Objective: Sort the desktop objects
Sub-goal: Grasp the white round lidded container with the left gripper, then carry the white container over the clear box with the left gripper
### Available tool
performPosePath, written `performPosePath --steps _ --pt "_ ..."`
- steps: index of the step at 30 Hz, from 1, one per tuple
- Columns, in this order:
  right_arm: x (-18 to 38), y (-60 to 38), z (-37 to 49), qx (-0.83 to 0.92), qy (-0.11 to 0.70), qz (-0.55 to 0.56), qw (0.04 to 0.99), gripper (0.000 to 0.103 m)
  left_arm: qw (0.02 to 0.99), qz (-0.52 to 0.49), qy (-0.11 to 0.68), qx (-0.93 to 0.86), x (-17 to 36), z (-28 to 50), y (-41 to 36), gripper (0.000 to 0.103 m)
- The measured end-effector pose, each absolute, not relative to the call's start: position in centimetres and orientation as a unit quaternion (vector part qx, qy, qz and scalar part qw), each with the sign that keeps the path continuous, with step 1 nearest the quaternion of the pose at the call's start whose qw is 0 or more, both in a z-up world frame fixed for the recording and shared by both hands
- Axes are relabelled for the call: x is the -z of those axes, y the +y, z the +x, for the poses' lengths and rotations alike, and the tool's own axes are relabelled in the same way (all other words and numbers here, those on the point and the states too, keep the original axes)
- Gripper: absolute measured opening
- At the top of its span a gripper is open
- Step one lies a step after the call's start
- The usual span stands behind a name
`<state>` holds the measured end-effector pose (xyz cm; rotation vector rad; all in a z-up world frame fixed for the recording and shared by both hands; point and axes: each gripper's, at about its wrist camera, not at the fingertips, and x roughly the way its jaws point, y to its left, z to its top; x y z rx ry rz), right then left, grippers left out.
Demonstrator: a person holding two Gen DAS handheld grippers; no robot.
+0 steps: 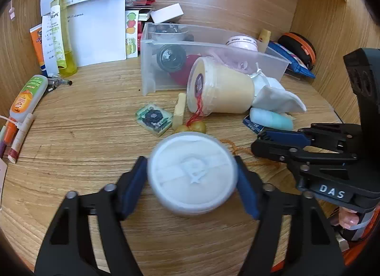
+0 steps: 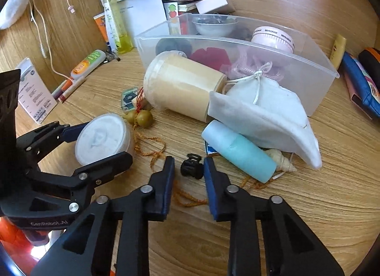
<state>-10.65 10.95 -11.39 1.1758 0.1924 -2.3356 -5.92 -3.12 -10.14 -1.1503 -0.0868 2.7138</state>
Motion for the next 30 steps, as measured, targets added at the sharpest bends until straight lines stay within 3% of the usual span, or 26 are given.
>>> performPosePath --steps 7,30 --pt "11.3 11.2 -10.7 0.864 0.061 0.431 0.254 0.013 0.089 -0.381 -0.030 -0.920 10.1 -5.7 -3.4 0.066" --pt "6.2 12.6 -11.1 0.889 0.023 0.369 0.271 0.013 0.088 -0.311 -0.061 -0.944 4.7 -6.5 -4.1 0.065"
